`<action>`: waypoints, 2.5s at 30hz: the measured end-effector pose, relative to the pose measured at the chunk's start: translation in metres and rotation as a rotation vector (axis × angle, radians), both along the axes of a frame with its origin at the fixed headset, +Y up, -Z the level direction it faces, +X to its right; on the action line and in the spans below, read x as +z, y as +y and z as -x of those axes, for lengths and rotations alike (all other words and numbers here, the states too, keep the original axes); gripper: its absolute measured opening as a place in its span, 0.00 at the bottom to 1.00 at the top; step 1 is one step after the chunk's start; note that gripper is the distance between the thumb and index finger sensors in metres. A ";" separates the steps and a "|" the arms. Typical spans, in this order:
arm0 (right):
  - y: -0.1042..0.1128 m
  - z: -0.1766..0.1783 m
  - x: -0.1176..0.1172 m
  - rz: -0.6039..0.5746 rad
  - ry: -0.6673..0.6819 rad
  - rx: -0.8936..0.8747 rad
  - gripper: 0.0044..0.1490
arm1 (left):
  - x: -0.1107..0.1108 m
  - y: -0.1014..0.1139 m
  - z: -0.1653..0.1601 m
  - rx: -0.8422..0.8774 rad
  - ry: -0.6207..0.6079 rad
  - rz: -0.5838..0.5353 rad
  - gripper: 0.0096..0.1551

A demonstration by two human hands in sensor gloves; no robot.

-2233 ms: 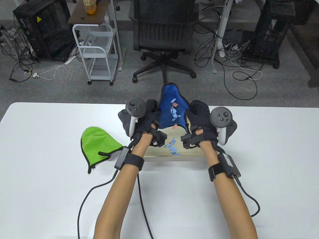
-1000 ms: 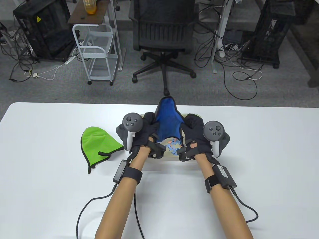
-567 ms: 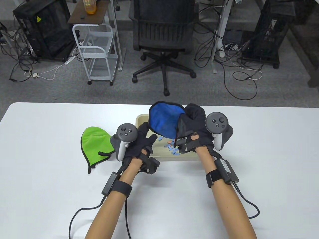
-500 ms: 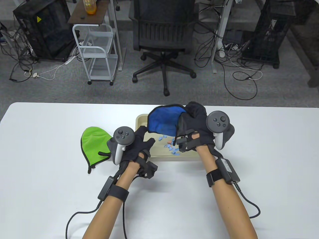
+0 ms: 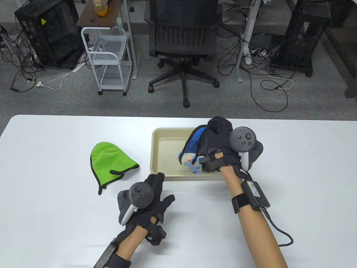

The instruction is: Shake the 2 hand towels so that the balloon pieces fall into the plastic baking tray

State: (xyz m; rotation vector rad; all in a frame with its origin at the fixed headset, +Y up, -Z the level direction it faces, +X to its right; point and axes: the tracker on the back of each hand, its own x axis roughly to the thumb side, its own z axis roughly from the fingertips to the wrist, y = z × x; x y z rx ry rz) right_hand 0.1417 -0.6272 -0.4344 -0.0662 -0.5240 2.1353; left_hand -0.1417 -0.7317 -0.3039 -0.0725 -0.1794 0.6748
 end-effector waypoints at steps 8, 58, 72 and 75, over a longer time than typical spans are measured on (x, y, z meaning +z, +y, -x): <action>0.011 -0.026 0.010 0.008 -0.054 0.010 0.24 | -0.005 -0.015 0.003 0.016 -0.030 0.079 0.52; -0.158 -0.146 0.032 0.633 -0.063 0.798 0.23 | -0.004 -0.013 0.002 -0.002 -0.054 0.095 0.52; -0.145 -0.166 0.055 0.767 0.150 0.495 0.45 | -0.004 -0.011 0.002 0.003 -0.056 0.087 0.52; -0.126 -0.170 0.063 0.684 0.128 0.421 0.45 | -0.004 -0.012 0.001 0.006 -0.068 0.085 0.52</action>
